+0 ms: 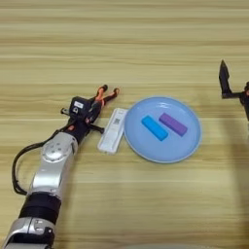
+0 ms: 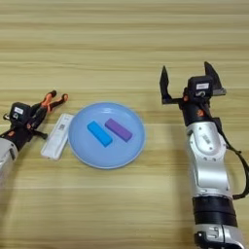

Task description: Move the objects on the table

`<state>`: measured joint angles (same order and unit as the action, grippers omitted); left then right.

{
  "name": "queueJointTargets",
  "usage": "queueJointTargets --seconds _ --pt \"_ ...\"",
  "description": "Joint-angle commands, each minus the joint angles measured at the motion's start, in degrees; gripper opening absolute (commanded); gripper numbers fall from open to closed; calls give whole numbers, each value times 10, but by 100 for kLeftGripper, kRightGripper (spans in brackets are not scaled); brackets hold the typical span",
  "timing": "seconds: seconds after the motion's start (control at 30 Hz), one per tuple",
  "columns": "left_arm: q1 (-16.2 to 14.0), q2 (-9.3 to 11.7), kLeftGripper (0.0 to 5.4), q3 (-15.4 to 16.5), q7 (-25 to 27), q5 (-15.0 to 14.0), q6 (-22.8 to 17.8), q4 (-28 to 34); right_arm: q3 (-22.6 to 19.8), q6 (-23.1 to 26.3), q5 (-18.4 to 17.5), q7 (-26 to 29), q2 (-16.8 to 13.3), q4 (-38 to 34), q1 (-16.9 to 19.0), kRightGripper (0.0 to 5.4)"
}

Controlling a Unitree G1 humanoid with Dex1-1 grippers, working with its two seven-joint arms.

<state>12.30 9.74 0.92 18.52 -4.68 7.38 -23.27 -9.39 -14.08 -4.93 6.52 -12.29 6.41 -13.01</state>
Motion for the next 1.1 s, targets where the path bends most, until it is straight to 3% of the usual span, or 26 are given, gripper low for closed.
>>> queueJointTargets --seconds 0.03,0.17,0.47,0.5,1.1 --pt "-7 1 79 -4 -7 9 -12 4 0 3 -6 2 3 -10 -5 540" --pt "-10 1 79 -6 -7 8 -16 6 0 3 -7 3 3 -10 -4 540" --pt "-11 1 178 -8 -4 6 -20 7 0 2 -7 4 3 -10 -6 540" --pt "-11 1 208 -8 -5 5 -20 7 0 2 -7 4 3 -10 -6 540" --pt "-6 14 379 -19 19 10 8 33 4 1 -6 3 6 -10 -7 540"
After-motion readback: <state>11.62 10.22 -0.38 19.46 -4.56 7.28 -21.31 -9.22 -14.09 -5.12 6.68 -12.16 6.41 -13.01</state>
